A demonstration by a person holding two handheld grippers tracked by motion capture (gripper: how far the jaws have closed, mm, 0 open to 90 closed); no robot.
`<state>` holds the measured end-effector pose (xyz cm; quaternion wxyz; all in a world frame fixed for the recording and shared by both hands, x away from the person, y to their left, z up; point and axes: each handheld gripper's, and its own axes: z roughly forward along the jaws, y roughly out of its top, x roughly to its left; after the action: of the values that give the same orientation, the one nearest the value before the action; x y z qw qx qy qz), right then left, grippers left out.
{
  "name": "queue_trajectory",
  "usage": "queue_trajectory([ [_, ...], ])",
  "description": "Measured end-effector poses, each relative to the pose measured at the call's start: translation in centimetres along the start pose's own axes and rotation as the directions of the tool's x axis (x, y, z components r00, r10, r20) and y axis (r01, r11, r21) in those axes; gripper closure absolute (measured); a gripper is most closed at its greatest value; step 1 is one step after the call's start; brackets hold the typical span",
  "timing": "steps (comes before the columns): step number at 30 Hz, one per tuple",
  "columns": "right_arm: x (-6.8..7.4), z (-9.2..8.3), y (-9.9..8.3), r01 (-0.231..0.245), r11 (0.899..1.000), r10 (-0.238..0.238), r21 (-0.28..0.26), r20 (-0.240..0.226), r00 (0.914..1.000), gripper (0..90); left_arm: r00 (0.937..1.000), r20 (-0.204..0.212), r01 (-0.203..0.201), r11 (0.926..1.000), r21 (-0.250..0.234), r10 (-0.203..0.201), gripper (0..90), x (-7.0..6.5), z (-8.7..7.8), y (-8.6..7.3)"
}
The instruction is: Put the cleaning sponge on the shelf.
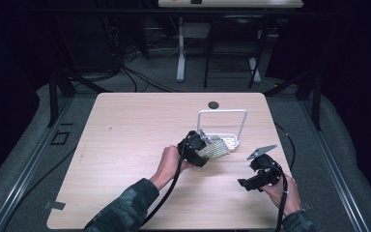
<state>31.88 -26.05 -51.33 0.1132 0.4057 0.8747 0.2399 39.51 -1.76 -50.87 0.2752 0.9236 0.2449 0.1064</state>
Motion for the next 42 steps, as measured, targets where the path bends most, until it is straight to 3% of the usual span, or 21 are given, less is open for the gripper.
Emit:
queue_trajectory([
  [6,0.0,0.1,0.0,0.002,1.0,-0.002,-0.001,0.0,1.0,12.7,0.9981,-0.024,0.057,0.9984,-0.005,-0.057,48.7,0.0,0.9,0.9],
  [12,0.0,0.1,0.0,0.004,1.0,-0.004,-0.001,-0.001,1.0,12.7,0.9955,-0.053,0.079,0.9969,-0.002,-0.079,48.6,0.0,1.7,1.9],
  [23,0.1,0.1,0.0,0.007,1.0,-0.007,-0.002,-0.01,0.9999,12.6,0.9917,-0.095,0.088,0.9959,0.018,-0.086,47.4,0.2,3.3,3.1],
  [42,0.3,0.1,0.0,0.015,1.0,-0.015,-0.001,-0.012,0.9998,12.6,0.9781,-0.169,0.13,0.9906,0.042,-0.121,45.8,0.3,5.6,4.4],
])
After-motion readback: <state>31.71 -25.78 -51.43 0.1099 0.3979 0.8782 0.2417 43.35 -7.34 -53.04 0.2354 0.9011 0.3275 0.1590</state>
